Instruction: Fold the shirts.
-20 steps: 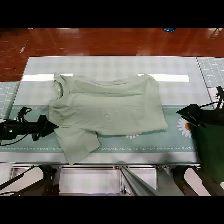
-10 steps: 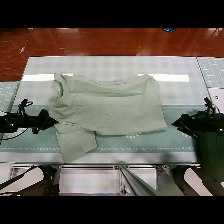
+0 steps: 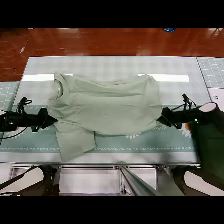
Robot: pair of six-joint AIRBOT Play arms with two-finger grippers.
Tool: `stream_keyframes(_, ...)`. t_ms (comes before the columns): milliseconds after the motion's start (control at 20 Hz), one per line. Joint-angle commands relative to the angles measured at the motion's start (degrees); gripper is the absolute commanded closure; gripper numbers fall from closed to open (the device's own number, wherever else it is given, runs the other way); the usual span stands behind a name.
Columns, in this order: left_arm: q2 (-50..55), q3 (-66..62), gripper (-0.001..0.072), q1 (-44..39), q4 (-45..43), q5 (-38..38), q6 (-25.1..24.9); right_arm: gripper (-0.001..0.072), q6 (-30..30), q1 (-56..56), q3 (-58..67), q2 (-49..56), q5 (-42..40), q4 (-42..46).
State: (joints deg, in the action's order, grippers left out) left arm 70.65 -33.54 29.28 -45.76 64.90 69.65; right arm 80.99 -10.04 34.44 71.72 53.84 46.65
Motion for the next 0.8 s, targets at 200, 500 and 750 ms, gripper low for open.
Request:
stream_keyframes(200,-4.46,-17.42,0.0691,0.04,24.24,3.72,-4.61,0.0687,-0.98,6.86,34.42,1.95,8.26,-1.42)
stream_keyframes(500,-12.17,-50.21,0.0691,1.73,29.18,-4.96,-9.03,0.0687,7.15,6.82,76.74,-2.10,15.82,18.36)
stream_keyframes(750,-22.80,-63.28,0.0691,6.51,19.54,-2.80,-8.72,0.0687,7.13,6.82,82.93,-14.91,21.68,24.92)
